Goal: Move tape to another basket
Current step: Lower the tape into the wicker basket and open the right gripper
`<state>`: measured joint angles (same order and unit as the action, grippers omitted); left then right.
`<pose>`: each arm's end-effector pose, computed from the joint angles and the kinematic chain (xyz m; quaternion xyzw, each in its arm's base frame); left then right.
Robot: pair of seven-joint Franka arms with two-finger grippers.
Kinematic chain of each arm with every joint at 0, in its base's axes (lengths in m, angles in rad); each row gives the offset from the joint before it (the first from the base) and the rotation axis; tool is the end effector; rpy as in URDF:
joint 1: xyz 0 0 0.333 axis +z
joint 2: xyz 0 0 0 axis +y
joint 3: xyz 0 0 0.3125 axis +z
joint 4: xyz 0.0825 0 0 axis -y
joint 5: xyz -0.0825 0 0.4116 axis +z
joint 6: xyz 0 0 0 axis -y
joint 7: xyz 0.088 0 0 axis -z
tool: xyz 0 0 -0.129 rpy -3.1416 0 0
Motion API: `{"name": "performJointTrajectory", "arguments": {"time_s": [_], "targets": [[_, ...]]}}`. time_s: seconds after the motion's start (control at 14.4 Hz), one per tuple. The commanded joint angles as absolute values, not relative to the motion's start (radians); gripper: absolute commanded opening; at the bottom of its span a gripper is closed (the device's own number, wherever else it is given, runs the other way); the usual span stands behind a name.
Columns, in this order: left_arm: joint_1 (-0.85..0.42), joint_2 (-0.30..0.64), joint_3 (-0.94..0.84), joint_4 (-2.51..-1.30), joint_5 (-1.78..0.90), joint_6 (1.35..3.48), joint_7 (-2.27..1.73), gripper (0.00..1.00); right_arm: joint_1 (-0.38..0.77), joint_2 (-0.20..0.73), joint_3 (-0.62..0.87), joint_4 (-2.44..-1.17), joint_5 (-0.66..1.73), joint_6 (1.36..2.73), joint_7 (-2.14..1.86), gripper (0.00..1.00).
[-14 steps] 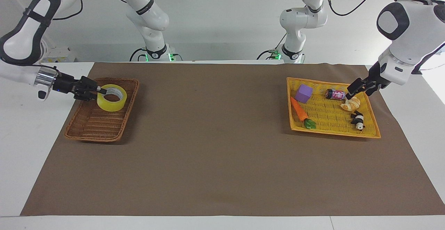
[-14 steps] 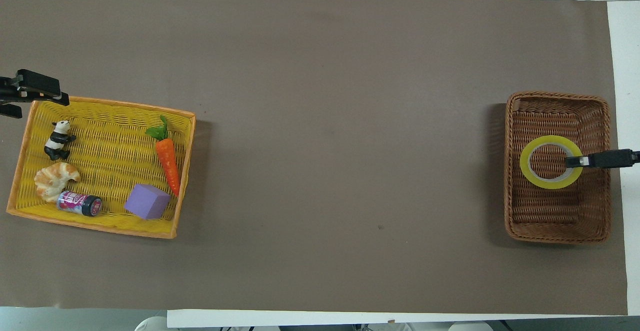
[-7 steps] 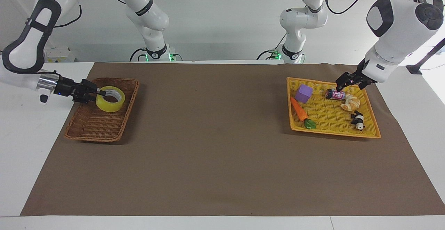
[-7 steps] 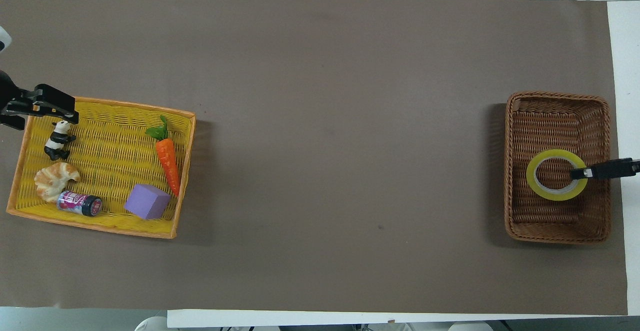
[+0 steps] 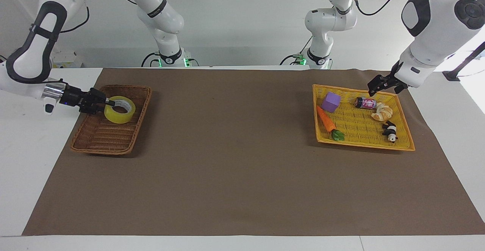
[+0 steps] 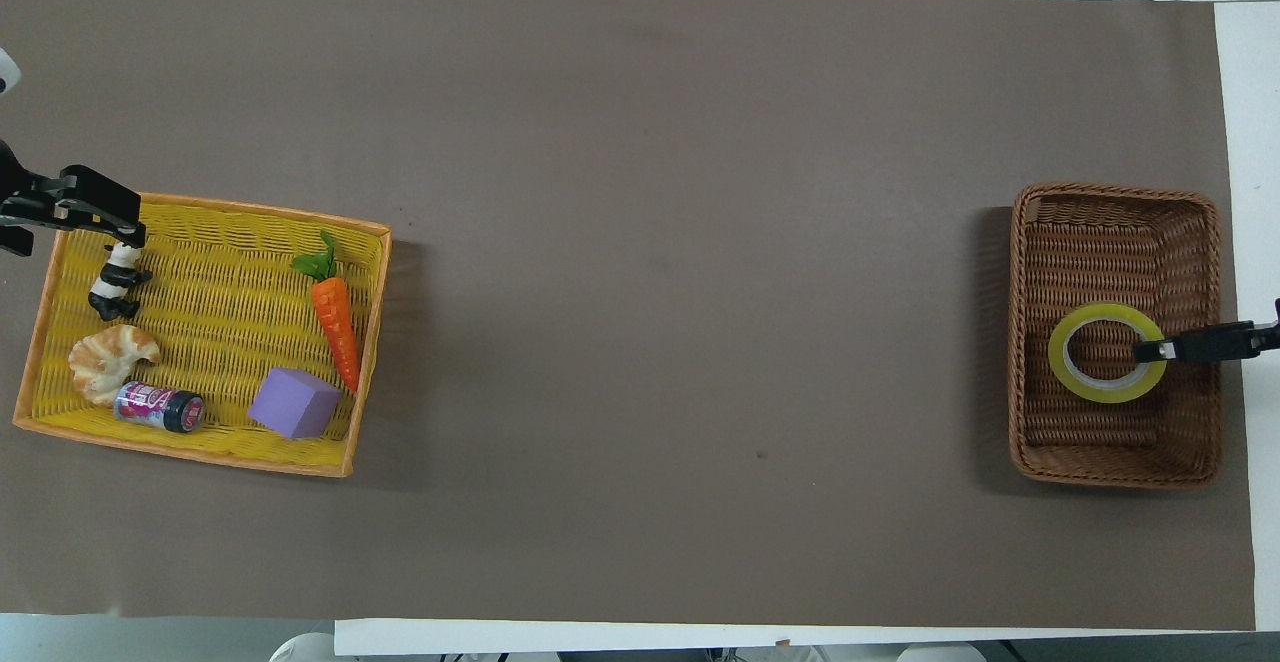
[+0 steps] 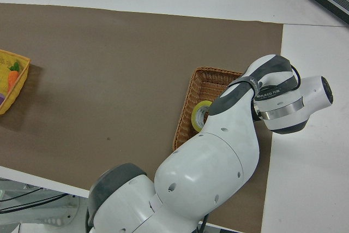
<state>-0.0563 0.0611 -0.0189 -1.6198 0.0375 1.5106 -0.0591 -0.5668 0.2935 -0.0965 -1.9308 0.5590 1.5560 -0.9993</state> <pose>0.5832 -0.0386 0.5347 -0.9962 0.0085 0.0836 0.0238 0.4743 -0.2819 0.2823 -0.9140 -0.0648 0.0279 0.3995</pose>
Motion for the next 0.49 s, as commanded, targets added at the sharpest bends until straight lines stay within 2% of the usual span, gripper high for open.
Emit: {"name": "performJointTrajectory", "arguments": {"time_s": [0.0, 0.07, 0.42], "targets": [[-0.041, 0.035, -0.026, -1.672, 0.057, 1.554, -0.043, 1.0, -0.572, 0.279, -0.086, -1.95, 0.545, 1.568, -1.02, 0.45], [-0.041, 0.037, -0.026, -1.671, 0.055, 1.555, -0.044, 1.0, -0.572, 0.278, -0.086, -1.951, 0.545, 1.572, -1.016, 0.99], [-0.052, 0.035, -0.026, -1.669, 0.054, 1.565, -0.048, 1.0, -0.563, 0.261, -0.083, -1.91, 0.512, 1.617, -1.066, 1.0]]}}
